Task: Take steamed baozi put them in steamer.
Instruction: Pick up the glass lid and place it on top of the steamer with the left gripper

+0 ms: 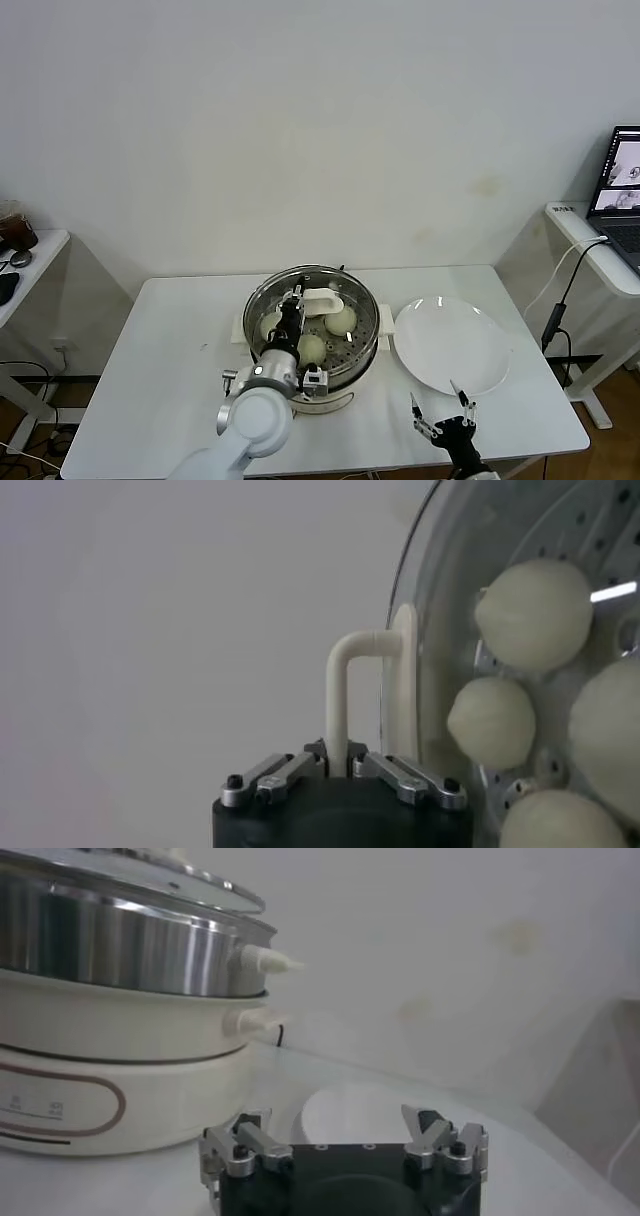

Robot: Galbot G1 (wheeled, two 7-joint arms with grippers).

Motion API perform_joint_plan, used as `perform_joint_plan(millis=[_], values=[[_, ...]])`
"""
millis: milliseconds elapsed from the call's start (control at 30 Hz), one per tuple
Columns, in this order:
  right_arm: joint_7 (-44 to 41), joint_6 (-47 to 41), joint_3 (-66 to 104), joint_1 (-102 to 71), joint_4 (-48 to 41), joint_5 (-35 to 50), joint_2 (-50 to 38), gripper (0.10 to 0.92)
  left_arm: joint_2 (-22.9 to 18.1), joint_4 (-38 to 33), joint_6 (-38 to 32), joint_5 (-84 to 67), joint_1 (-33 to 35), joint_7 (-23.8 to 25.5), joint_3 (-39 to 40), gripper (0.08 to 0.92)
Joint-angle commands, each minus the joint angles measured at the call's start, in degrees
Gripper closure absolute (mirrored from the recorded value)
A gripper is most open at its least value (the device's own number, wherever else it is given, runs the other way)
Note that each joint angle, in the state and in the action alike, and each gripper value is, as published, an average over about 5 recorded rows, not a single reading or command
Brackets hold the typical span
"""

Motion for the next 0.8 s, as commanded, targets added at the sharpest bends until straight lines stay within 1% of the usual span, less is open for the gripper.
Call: perform_joint_plan(millis=[33,800], values=[[0.06,-0.01,-0.19,0.02,-0.04,0.06,-0.15,0.203,-1.17,1.96,-0.30,1.46,-0.06,-0.97,0.32,0.824],[0.09,-0.33,-0.69,-0.22,0.24,0.08,-0.62,0.203,-2.01,2.77,-0.58,-0.37,0.56,-1.01,-0.11,0.824]])
